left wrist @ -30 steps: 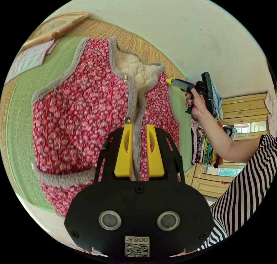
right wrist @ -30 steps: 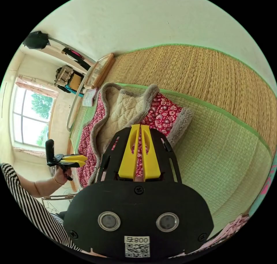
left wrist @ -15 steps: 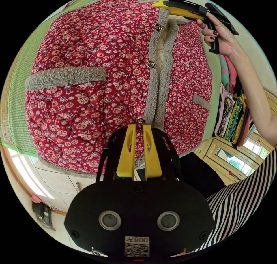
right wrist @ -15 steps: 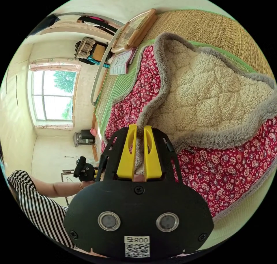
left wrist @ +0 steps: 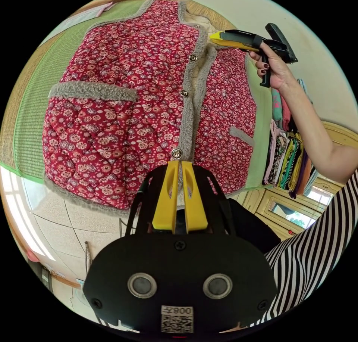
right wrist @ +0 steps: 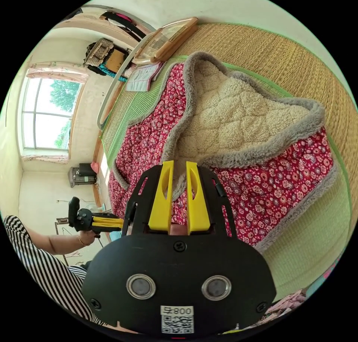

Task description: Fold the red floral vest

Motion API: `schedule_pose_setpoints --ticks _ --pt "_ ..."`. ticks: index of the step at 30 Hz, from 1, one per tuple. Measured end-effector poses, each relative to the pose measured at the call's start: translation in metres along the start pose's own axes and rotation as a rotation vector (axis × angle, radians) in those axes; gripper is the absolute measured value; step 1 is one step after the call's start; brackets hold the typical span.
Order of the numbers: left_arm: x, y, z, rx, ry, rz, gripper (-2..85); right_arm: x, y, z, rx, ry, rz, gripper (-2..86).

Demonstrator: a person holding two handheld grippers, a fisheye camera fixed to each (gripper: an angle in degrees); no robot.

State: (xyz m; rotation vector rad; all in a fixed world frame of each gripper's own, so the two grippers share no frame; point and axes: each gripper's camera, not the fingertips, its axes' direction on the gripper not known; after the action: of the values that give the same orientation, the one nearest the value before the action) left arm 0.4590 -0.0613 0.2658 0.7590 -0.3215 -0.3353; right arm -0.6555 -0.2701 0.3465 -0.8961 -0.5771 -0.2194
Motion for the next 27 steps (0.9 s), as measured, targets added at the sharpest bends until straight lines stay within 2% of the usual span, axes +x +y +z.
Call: schedule_pose_setpoints --ticks 2,7,10,13,18,21,24,27 --pt "0.007 0.007 0.005 0.003 0.002 0.033 5.1 -0.004 0.009 0.001 0.019 0.061 0.011 7.9" --pt "0.010 0.014 0.049 -0.160 -0.065 0.070 6.9 -0.005 0.002 0.044 -0.080 0.145 0.024 8.5" --pt "0.007 0.017 0.059 -0.165 -0.056 0.031 5.7 -0.004 -0.002 0.058 -0.085 0.160 0.040 7.0" --pt "0.007 0.025 0.059 -0.159 -0.046 0.050 4.2 -0.005 0.000 0.050 -0.036 0.084 0.028 2.2" --pt "-0.003 0.048 0.043 -0.073 0.038 -0.007 3.3 -0.019 0.000 0.030 0.043 0.001 -0.031 0.4" --pt "-0.008 0.057 0.050 -0.088 0.027 -0.025 3.7 -0.017 -0.011 0.048 0.002 0.025 -0.046 0.2" --pt "-0.019 0.060 0.070 -0.129 0.032 -0.068 4.9 -0.003 -0.020 0.092 -0.134 0.101 -0.007 0.2" --pt "-0.024 0.070 0.069 -0.093 0.069 -0.099 6.1 0.003 -0.014 0.081 -0.062 0.040 -0.008 1.0"
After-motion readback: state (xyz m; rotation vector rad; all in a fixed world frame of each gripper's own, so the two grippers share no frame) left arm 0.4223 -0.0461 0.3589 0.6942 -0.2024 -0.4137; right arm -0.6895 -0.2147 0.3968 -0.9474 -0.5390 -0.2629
